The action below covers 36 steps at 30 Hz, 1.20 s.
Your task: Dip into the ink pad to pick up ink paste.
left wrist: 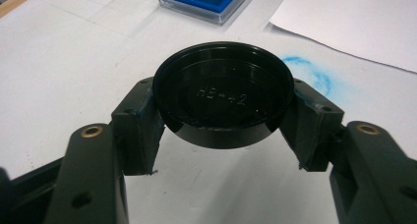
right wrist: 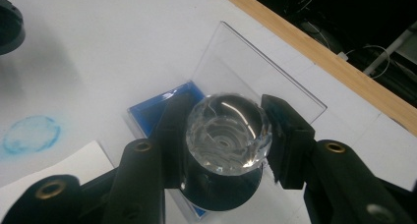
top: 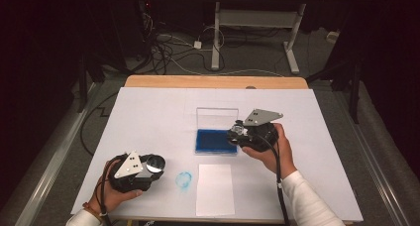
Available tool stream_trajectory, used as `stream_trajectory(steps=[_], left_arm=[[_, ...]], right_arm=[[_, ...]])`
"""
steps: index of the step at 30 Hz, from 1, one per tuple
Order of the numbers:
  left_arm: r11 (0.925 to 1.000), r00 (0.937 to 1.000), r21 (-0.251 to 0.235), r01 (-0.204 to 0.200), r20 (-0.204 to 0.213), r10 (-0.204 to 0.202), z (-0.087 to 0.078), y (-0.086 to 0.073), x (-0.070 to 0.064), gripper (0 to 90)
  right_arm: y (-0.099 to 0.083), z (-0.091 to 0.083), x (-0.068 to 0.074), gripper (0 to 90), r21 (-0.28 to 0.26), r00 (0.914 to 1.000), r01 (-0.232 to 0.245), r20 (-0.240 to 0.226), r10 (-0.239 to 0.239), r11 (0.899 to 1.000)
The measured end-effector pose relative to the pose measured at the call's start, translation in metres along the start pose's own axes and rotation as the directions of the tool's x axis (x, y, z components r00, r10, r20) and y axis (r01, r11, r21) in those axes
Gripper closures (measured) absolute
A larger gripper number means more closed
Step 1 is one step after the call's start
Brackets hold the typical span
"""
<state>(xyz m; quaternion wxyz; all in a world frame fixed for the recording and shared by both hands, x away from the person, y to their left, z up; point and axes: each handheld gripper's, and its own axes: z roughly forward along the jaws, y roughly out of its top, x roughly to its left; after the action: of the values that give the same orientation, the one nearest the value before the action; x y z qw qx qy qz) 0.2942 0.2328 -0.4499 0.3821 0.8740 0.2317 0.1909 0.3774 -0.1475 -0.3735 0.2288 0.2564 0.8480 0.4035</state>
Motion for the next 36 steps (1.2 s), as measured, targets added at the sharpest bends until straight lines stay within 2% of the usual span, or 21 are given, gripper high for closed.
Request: stream_trajectory(steps=[9, 28, 36], left_arm=[[1.0000, 1.0000, -0.002, 0.001, -0.005, -0.001, -0.001, 0.000, 0.001, 36.7], [1.0000, 1.0000, 0.001, 0.003, 0.003, -0.003, 0.000, -0.001, 0.001, 36.7], [1.0000, 1.0000, 0.004, 0.005, 0.007, -0.005, 0.000, -0.001, 0.001, 36.6]], right_arm=[[0.011, 0.018, 0.000, 57.3, 0.034, 0.9999, -0.001, -0.013, 0.001, 0.999], [0.019, 0.071, 0.015, 57.2, 0.105, 0.9972, -0.002, -0.075, 0.010, 0.994], [0.019, 0.086, 0.021, 57.2, 0.133, 0.9967, 0.009, -0.082, 0.001, 0.991]])
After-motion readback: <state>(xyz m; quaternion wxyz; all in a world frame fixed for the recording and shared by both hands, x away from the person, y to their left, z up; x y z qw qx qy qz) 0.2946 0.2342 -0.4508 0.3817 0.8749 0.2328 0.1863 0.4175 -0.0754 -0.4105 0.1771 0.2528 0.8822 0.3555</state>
